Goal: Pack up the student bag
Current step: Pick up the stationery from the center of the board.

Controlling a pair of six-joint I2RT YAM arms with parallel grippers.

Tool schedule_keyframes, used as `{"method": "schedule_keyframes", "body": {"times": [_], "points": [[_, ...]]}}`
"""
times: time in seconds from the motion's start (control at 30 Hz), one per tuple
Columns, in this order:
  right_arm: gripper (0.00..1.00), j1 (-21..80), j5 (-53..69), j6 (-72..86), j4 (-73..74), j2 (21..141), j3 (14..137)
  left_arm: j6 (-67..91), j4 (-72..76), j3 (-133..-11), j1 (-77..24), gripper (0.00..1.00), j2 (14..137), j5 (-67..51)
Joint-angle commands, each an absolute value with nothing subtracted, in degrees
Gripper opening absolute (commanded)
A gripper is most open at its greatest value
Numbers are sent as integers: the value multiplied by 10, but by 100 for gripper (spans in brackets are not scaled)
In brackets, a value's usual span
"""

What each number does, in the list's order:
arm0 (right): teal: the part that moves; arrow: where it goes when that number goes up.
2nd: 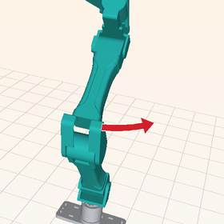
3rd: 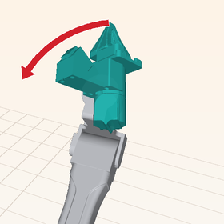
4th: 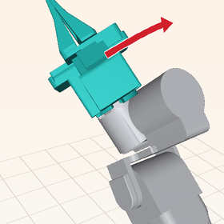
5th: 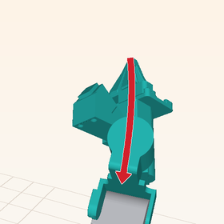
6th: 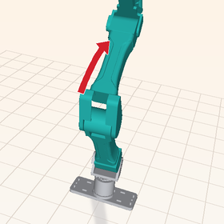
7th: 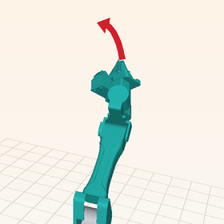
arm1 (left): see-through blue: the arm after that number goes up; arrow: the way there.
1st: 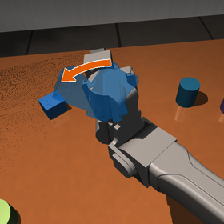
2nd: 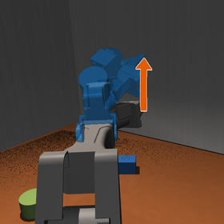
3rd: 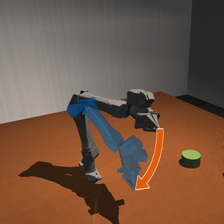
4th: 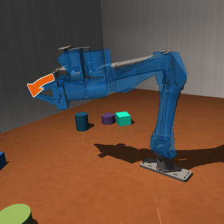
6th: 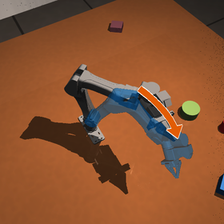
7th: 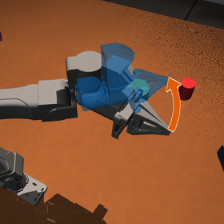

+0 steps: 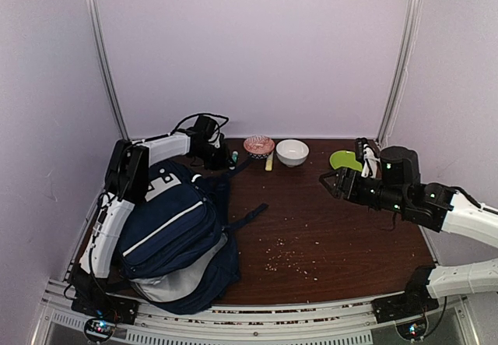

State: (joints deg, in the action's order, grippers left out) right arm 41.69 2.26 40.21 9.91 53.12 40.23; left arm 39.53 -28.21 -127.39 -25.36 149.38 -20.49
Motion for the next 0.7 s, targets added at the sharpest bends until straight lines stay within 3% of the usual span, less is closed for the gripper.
{"method": "schedule_keyframes", "body": {"times": [0.0,0.67], "points": [[72,413,13,398,99,532,396,386,-238,-1221,-259,22,1417,-217],[73,413,81,441,12,558,377,352,-135,-900,-358,19,1101,-252]]}}
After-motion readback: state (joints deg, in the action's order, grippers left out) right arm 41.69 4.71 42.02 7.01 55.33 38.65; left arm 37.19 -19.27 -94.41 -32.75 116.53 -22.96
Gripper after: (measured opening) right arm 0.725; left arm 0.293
